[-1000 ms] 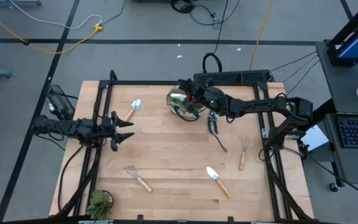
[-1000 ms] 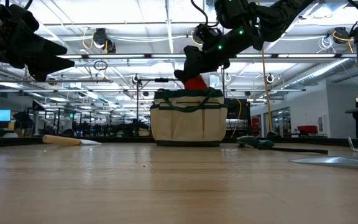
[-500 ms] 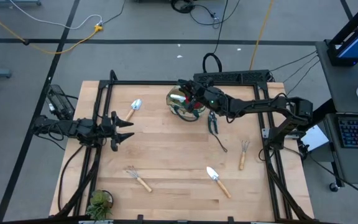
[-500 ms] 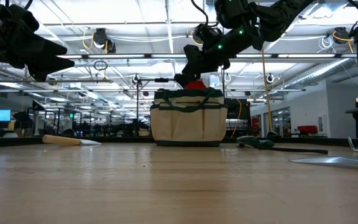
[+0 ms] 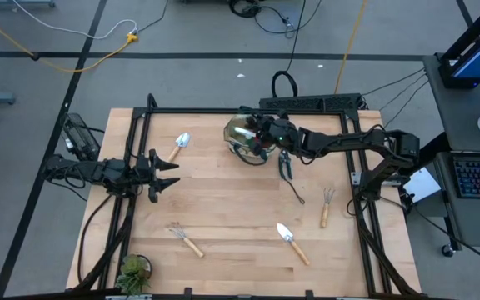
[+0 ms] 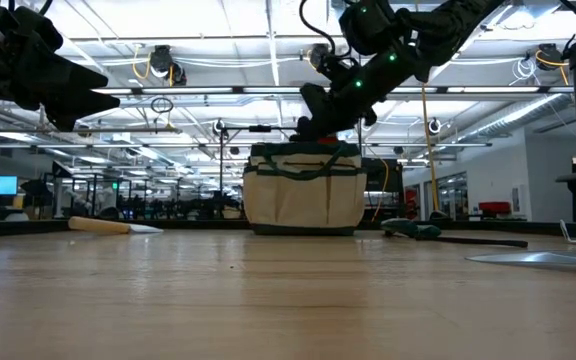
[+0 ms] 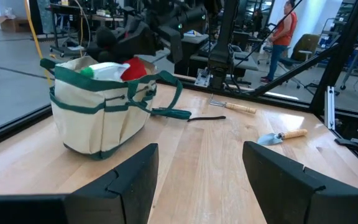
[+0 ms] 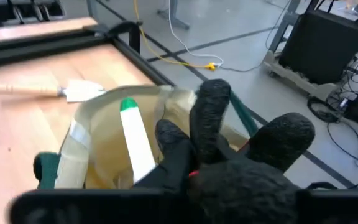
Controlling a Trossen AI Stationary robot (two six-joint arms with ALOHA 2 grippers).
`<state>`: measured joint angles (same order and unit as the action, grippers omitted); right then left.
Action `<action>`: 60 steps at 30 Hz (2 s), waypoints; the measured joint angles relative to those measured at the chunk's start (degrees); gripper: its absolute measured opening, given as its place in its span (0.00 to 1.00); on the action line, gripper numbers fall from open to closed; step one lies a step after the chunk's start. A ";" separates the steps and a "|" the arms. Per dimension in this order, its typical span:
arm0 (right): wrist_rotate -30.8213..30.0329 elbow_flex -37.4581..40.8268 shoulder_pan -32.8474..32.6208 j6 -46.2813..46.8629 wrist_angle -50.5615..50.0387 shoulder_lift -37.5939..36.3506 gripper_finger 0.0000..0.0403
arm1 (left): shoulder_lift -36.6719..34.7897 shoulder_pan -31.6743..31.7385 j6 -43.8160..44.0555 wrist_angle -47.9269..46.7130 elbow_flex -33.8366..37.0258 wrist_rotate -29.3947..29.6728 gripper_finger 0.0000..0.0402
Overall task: Pick & Place Garden tools in Gardening bag
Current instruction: Put the red gloves into the green gardening bag
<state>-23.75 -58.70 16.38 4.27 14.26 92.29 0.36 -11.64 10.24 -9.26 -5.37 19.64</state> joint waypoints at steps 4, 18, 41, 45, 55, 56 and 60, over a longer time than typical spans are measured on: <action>0.00 0.00 0.02 -0.68 0.03 0.00 0.02 | 0.00 0.00 0.00 0.00 0.00 0.00 0.60; 4.62 0.00 0.34 -0.05 0.93 1.42 0.03 | 0.00 0.00 0.00 0.00 0.00 0.00 0.60; 7.50 0.09 0.74 -0.87 4.79 3.52 0.27 | 0.00 -0.01 -1.48 0.00 0.00 0.44 0.60; 7.48 0.11 0.74 -0.87 5.24 3.50 0.37 | 0.00 -0.01 -1.54 0.00 0.00 0.44 0.60; 7.41 0.15 0.74 -2.30 9.42 1.64 0.45 | 0.00 -0.01 -1.84 0.00 0.00 0.44 0.60; 7.40 0.15 0.74 -2.37 10.18 1.63 0.45 | 0.00 -0.02 -2.29 0.00 0.00 0.44 0.60; 7.43 0.15 0.43 -1.98 13.54 0.99 0.45 | 0.01 -0.01 -2.89 0.01 0.00 0.46 0.60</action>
<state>-16.32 -58.54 16.81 2.30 27.80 93.28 0.37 -11.65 7.35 -9.24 -5.37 20.10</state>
